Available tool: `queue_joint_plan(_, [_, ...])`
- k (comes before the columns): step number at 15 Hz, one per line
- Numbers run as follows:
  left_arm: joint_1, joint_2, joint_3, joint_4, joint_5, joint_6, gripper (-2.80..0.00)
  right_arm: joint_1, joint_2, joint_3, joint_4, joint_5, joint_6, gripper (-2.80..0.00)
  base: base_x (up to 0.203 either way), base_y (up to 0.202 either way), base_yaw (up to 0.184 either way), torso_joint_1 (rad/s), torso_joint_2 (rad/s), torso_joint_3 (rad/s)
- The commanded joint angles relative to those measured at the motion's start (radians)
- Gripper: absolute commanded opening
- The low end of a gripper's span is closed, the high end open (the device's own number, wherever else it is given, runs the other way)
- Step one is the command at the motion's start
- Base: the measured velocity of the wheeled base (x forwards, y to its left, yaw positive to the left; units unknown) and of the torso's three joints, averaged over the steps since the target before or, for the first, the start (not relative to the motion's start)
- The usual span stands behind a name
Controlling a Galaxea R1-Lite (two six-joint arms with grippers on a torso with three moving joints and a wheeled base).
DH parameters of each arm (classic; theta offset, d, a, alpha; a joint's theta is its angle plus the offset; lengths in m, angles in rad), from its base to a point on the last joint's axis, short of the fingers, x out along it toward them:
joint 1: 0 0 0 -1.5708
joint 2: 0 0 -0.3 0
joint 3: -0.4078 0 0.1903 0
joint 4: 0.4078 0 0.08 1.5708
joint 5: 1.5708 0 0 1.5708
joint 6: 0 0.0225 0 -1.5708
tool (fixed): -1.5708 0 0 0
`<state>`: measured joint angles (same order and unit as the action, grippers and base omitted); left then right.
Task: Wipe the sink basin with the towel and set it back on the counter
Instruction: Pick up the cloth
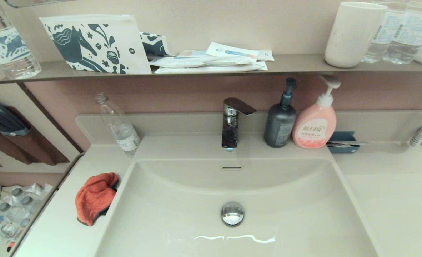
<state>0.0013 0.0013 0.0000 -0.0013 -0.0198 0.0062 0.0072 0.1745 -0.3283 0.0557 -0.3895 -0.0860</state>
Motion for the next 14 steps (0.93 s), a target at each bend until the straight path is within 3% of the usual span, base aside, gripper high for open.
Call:
queue_joint_plan(1, [0.0,0.0,0.0,0.0,0.0,0.0,-2.8,-0.004,-0.135,0.061,0.002,0.13,0.002,-2.8,0.0,0.0,0.0,0.0,0.0,0.0])
queue_joint_plan(5, [0.0,0.0,0.0,0.0,0.0,0.0,-2.8,-0.006,-0.175,0.157,0.002,0.248,0.095,-2.8,0.0,0.0,0.0,0.0,0.0,0.0])
queue_joint_plan(8, [0.0,0.0,0.0,0.0,0.0,0.0,-2.8,-0.006,-0.175,0.231,-0.004,0.333,0.098,-2.8,0.0,0.0,0.0,0.0,0.0,0.0])
queue_joint_plan(14, [0.0,0.0,0.0,0.0,0.0,0.0,-2.8,-0.006,-0.175,0.328,-0.06,0.363,0.064,-2.8,0.0,0.0,0.0,0.0,0.0,0.0])
